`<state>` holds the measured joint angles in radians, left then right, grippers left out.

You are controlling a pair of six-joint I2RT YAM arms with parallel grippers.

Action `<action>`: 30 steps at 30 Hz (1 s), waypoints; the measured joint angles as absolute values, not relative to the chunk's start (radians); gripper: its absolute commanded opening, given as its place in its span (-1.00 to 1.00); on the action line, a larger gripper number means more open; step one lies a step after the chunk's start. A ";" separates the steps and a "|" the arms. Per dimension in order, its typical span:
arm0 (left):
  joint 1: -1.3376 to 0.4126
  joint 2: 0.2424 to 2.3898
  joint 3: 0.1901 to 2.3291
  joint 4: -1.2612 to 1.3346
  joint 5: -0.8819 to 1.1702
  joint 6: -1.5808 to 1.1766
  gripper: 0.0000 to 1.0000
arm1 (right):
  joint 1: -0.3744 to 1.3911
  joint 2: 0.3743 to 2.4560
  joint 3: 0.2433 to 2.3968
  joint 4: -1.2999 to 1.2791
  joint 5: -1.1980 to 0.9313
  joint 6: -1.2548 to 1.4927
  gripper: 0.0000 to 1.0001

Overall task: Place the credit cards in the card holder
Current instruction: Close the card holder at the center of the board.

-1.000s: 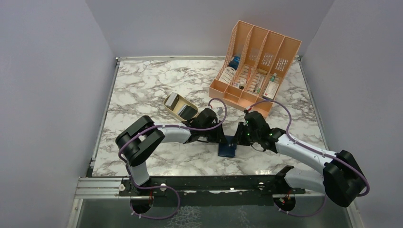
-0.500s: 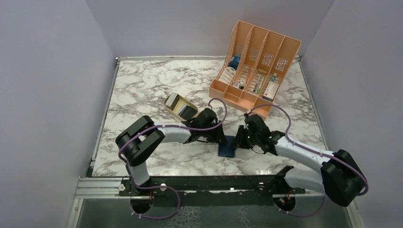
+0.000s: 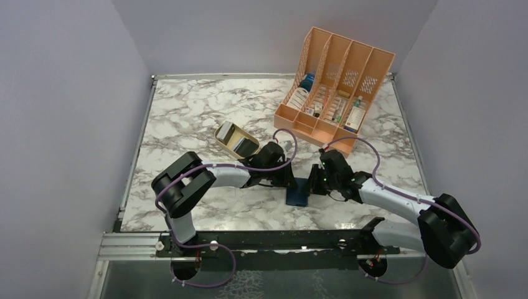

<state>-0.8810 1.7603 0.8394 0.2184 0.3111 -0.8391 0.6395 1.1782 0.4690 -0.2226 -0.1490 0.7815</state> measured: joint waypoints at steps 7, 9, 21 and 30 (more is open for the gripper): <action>-0.881 1.760 0.839 0.218 0.311 -0.840 -0.68 | 0.639 1.188 0.469 -0.216 -0.148 0.781 -0.78; -0.881 1.760 0.839 0.218 0.311 -0.840 -0.68 | 0.639 1.190 0.469 -0.215 -0.147 0.781 -0.79; -0.881 1.760 0.839 0.220 0.310 -0.846 -0.68 | 0.640 1.215 0.493 -0.237 -0.137 0.781 -0.82; -0.879 1.760 0.828 0.239 0.311 -0.859 -0.68 | 0.645 1.274 0.552 -0.307 -0.120 0.780 -0.83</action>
